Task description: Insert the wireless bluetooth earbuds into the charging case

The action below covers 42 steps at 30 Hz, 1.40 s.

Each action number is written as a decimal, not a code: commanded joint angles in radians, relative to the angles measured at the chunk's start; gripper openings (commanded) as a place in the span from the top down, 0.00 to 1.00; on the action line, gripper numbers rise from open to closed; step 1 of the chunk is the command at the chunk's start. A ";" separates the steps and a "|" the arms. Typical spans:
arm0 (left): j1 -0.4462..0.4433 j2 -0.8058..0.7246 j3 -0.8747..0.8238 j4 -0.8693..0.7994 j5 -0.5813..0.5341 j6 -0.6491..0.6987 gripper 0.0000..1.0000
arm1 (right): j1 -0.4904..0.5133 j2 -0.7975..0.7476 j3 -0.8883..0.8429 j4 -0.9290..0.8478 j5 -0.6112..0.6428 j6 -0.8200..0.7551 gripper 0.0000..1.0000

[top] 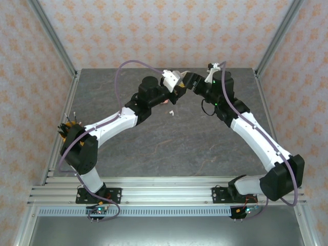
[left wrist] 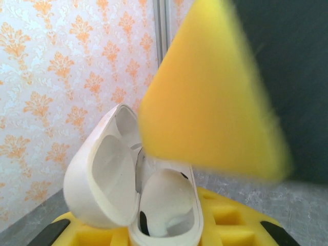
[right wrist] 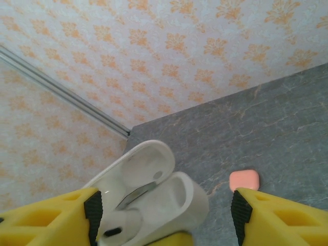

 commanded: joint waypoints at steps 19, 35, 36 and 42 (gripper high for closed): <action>0.106 -0.230 -0.222 0.054 -0.051 0.034 1.00 | -0.059 -0.026 0.086 -0.379 0.053 0.017 0.28; 0.229 -0.470 -0.470 0.049 -0.106 0.025 1.00 | 0.035 0.772 0.618 -0.903 0.056 -0.267 0.36; 0.232 -0.477 -0.475 0.047 -0.106 0.024 1.00 | 0.049 0.824 0.670 -0.936 0.075 -0.293 0.37; 0.238 -0.495 -0.488 0.047 -0.106 0.021 1.00 | 0.117 1.001 0.860 -1.031 0.182 -0.394 0.37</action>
